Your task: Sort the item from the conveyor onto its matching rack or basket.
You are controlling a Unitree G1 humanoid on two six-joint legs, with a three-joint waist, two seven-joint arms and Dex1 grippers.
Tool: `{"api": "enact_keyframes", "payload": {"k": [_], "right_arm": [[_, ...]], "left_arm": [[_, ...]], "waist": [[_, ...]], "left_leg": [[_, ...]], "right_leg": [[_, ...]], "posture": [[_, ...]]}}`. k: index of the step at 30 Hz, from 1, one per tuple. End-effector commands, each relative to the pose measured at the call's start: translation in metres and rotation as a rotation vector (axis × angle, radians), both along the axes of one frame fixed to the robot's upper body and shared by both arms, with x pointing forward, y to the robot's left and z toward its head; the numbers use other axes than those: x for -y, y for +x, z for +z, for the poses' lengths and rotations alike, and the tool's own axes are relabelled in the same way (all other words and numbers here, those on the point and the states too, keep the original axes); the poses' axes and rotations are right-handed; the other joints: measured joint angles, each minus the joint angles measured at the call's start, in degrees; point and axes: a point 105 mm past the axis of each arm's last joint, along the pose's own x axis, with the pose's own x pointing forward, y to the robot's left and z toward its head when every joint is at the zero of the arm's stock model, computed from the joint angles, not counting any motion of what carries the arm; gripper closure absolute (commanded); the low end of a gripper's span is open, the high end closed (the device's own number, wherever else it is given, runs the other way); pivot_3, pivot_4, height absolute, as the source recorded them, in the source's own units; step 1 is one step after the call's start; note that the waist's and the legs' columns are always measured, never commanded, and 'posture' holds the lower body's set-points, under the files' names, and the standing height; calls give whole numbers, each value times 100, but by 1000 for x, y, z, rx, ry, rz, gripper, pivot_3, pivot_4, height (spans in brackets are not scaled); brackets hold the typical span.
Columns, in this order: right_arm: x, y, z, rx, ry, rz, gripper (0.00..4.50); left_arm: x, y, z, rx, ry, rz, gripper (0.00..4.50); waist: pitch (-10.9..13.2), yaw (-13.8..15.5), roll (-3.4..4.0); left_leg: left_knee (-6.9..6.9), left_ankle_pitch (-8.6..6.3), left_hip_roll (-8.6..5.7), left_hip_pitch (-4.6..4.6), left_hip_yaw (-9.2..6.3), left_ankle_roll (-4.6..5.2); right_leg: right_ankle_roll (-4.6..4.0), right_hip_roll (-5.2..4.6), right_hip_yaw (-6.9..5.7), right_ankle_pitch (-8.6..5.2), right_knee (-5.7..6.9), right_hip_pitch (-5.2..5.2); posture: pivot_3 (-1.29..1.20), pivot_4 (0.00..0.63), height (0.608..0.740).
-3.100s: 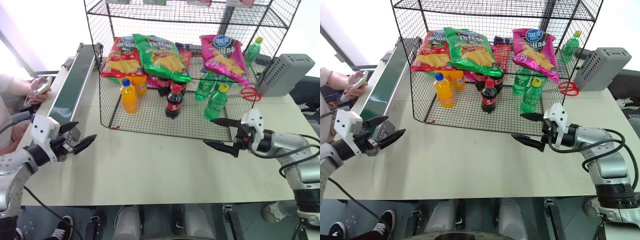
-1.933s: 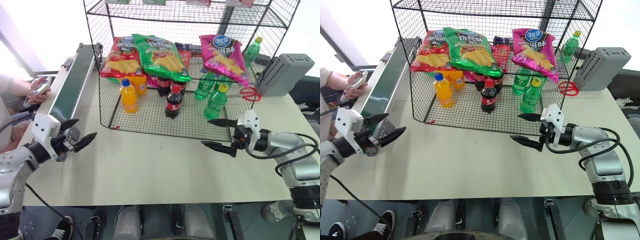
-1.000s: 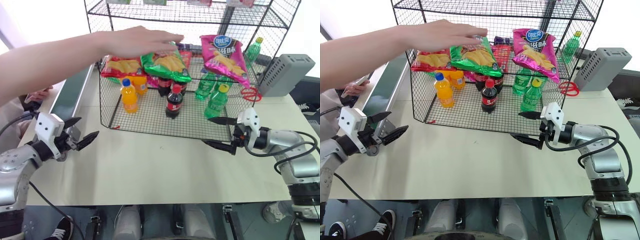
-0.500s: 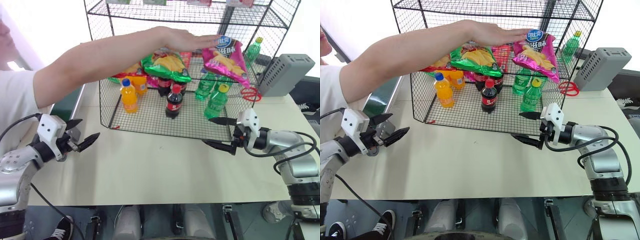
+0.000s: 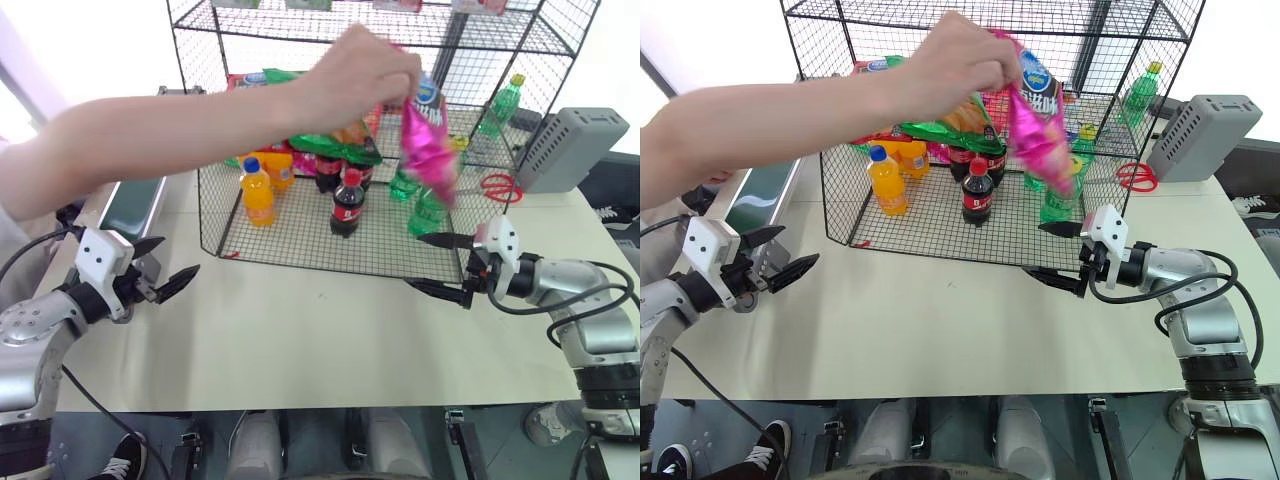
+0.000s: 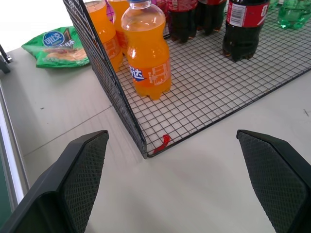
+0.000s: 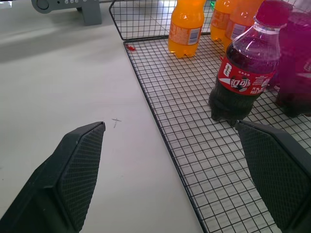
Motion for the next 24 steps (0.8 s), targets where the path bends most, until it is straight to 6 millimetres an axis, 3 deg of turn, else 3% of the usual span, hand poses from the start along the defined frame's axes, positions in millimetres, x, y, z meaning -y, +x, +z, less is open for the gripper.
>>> {"api": "enact_keyframes", "payload": {"k": [1, 18, 24], "right_arm": [[-3, 0, 7, 36, 6, 15, 26], [-7, 2, 8, 37, 2, 34, 26], [-11, 0, 9, 35, 6, 46, 26]], "left_arm": [[3, -1, 7, 33, 11, -12, 0], [5, 0, 6, 14, -1, -6, 0], [10, -4, 10, -51, -92, -82, 0]], "waist": [[0, -1, 0], [0, -2, 0], [0, -2, 0]], "left_leg": [[0, 0, 0, 0, 0, 0], [0, 0, 0, 1, 0, 0], [0, 0, 0, 1, 0, 0]], "right_leg": [[0, 0, 0, 0, 0, 0], [0, 0, 0, 0, 1, 0], [0, 0, 0, 0, 1, 0]], "posture": [[0, 150, 740], [0, 150, 740], [0, 150, 740]]}}
